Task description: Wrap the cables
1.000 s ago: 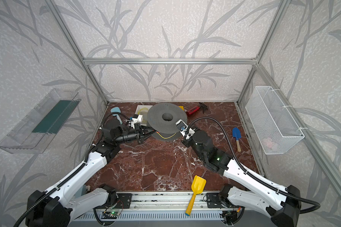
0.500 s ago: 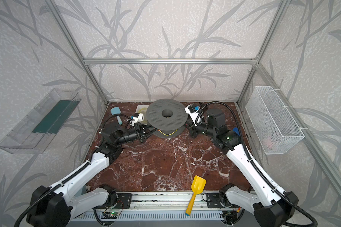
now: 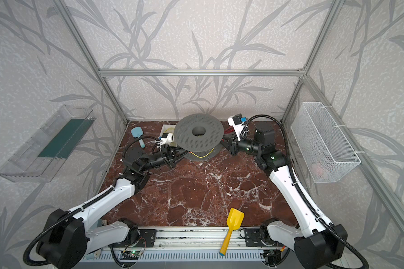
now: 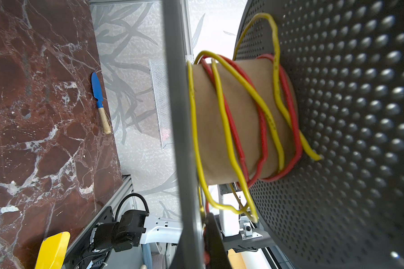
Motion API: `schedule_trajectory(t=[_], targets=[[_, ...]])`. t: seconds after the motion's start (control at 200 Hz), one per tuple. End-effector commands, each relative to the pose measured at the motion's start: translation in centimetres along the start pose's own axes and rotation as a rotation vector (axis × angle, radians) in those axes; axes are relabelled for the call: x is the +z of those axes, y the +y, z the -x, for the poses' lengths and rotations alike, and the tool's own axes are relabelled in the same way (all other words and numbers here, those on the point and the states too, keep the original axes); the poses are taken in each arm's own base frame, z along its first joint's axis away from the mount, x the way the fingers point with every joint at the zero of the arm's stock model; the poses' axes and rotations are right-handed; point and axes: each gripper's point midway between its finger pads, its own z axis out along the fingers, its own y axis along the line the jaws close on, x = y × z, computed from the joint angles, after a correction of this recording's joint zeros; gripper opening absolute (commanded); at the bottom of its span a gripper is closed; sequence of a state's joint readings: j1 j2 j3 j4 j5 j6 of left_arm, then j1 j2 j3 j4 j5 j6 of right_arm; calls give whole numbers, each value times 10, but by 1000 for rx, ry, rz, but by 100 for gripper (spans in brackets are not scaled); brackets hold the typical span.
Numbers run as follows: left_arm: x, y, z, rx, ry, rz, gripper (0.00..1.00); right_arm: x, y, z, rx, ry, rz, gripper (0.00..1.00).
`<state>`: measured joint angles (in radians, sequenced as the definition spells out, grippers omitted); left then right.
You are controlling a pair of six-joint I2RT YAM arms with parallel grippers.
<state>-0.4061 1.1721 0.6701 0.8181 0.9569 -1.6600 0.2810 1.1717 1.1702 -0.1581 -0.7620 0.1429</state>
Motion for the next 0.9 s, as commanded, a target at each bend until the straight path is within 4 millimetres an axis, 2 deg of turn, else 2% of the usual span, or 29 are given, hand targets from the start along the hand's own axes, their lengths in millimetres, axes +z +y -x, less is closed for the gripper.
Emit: schedule_trajectory(t=[0.0,0.14,0.205,0.32,0.415,0.575,0.635,0.7,0.765,0.845,0.9], targets=[[-5,-51,-34,193,146,-120,0,-15,-28,26,-100,-42,-184,27],[-3,-51,-31,210,138,-109,0,-23,-27,16,-90,-51,-214,36],[-2,-54,-29,207,135,-125,0,-24,-25,10,-75,-51,-203,36],[-1,-57,-27,200,136,-142,0,-24,-21,0,-56,-56,-185,25],[-1,-55,-28,195,140,-139,0,-28,-17,2,-72,-69,-188,3],[-1,-49,-26,186,139,-122,0,-36,-17,11,-94,-90,-230,2],[-1,-47,-25,186,135,-115,0,-40,-16,14,-85,-100,-248,10],[-1,-47,-25,188,138,-111,0,-45,-16,15,-65,-95,-271,30],[-1,-43,-22,193,128,-89,0,-48,-17,10,-38,-72,-289,45],[-2,-34,-14,212,101,-36,0,-50,-24,-1,25,-41,-332,54],[-3,-15,-6,219,68,62,0,-52,-34,-15,88,-4,-383,58]])
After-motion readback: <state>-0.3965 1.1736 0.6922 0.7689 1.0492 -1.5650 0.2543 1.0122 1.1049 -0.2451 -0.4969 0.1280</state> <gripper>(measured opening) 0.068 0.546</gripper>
